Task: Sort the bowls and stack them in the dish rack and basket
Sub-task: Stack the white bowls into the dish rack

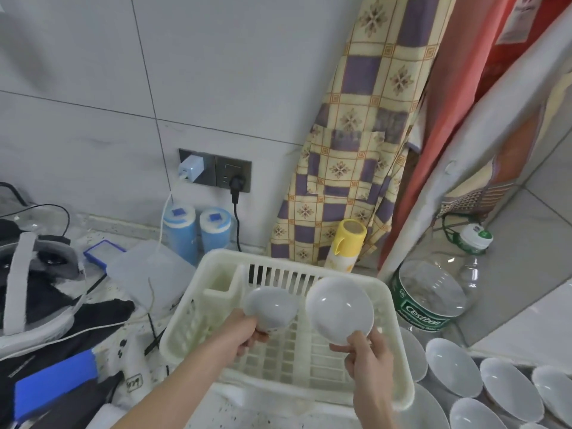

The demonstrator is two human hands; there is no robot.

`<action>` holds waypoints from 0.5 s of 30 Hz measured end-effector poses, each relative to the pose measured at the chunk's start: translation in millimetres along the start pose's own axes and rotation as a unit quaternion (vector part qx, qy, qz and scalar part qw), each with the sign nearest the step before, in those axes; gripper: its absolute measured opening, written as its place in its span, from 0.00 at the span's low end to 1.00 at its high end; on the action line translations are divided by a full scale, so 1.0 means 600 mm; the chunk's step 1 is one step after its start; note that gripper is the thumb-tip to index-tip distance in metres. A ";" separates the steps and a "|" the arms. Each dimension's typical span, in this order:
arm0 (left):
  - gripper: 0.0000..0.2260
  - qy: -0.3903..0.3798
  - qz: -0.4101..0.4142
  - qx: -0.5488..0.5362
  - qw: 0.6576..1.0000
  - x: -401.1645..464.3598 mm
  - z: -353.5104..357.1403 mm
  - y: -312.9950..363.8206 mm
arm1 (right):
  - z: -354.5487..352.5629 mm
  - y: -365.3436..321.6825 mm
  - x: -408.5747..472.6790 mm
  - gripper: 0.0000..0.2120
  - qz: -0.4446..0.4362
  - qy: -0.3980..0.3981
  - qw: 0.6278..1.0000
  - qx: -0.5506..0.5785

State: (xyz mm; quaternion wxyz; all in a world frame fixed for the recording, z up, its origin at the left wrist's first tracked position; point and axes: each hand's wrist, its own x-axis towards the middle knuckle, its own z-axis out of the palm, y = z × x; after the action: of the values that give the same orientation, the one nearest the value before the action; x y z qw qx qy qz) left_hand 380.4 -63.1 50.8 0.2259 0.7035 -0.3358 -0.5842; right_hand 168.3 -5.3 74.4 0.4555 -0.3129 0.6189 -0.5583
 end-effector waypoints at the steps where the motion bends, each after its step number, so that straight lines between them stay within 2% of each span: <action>1: 0.10 0.006 -0.009 0.003 1.000 0.009 0.001 -0.001 | 0.005 0.003 0.011 0.07 0.009 -0.013 1.000 -0.014; 4: 0.08 0.023 -0.021 -0.008 0.999 0.032 0.011 0.001 | 0.023 0.009 0.053 0.08 0.039 -0.046 0.996 -0.058; 7: 0.11 0.032 -0.025 -0.008 0.999 0.042 0.020 -0.009 | 0.041 0.013 0.071 0.08 0.058 -0.058 0.994 -0.076; 15: 0.10 0.066 0.035 -0.019 0.997 0.061 0.025 -0.013 | 0.100 0.026 0.097 0.11 0.092 -0.126 0.984 -0.084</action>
State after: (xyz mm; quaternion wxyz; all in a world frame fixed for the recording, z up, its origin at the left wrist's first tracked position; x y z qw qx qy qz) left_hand 370.7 -84.0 17.5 0.2814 0.7242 -0.3329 -0.5344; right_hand 202.3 -79.2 49.0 0.5515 -0.3597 0.6269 -0.4165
